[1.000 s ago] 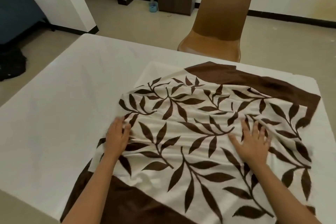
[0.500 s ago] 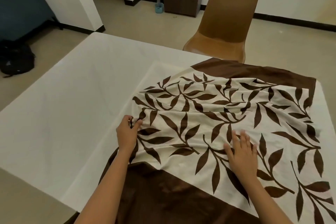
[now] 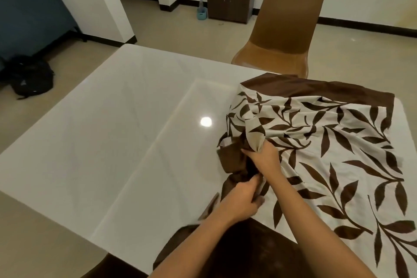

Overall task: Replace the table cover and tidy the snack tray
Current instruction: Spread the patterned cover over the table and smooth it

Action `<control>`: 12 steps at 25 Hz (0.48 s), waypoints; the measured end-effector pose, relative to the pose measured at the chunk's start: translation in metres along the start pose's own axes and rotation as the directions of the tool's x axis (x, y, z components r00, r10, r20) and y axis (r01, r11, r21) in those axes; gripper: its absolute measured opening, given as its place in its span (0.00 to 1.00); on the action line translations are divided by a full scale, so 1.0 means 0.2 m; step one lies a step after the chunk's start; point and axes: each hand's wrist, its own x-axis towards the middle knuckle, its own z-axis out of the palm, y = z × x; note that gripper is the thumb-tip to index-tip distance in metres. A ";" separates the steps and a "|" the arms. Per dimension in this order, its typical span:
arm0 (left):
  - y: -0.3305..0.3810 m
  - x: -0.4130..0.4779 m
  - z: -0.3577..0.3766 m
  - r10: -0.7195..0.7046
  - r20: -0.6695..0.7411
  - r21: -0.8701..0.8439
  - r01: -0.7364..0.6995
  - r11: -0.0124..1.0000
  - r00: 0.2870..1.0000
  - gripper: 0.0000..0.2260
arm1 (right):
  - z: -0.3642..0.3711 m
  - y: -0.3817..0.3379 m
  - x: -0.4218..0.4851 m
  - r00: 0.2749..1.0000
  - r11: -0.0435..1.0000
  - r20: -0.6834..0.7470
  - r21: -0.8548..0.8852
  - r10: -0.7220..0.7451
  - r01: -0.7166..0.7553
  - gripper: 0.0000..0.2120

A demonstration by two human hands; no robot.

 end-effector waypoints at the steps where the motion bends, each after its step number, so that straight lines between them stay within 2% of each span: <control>1: -0.02 -0.02 -0.01 -0.003 -0.089 -0.024 0.001 1.000 0.996 0.17 | -0.05 0.05 0.01 0.995 0.999 -0.090 0.044 0.030 -0.026 0.14; 3: -0.08 -0.03 -0.06 -0.057 -0.385 -0.062 0.036 0.997 0.921 0.10 | -0.17 0.17 0.01 0.963 0.974 -0.216 0.193 0.159 -0.117 0.10; 4: -0.12 -0.02 -0.10 -0.107 -0.501 -0.076 0.080 0.994 0.859 0.09 | -0.22 0.22 -0.01 0.938 0.951 -0.244 0.250 0.246 -0.184 0.12; 5: -0.16 -0.01 -0.14 -0.164 -0.553 -0.089 0.137 0.986 0.817 0.11 | -0.26 0.27 -0.03 0.911 0.932 -0.259 0.258 0.321 -0.255 0.16; 7: -0.19 0.03 -0.16 -0.266 -0.469 -0.109 0.243 0.964 0.842 0.21 | -0.29 0.33 -0.07 0.860 0.935 -0.370 0.099 0.351 -0.340 0.24; 9: -0.16 0.06 -0.13 -0.279 -0.306 -0.175 0.234 0.956 0.910 0.29 | -0.25 0.31 -0.12 0.843 0.946 -0.505 -0.142 0.183 -0.291 0.28; 10: -0.14 0.07 -0.09 -0.240 -0.254 -0.198 0.192 0.961 0.937 0.31 | -0.23 0.27 -0.13 0.862 0.943 -0.498 -0.231 0.098 -0.240 0.30; 12: -0.10 0.08 0.02 -0.133 -0.201 -0.148 0.104 0.984 0.970 0.33 | -0.21 0.22 -0.12 0.931 0.898 -0.362 -0.391 0.053 -0.204 0.32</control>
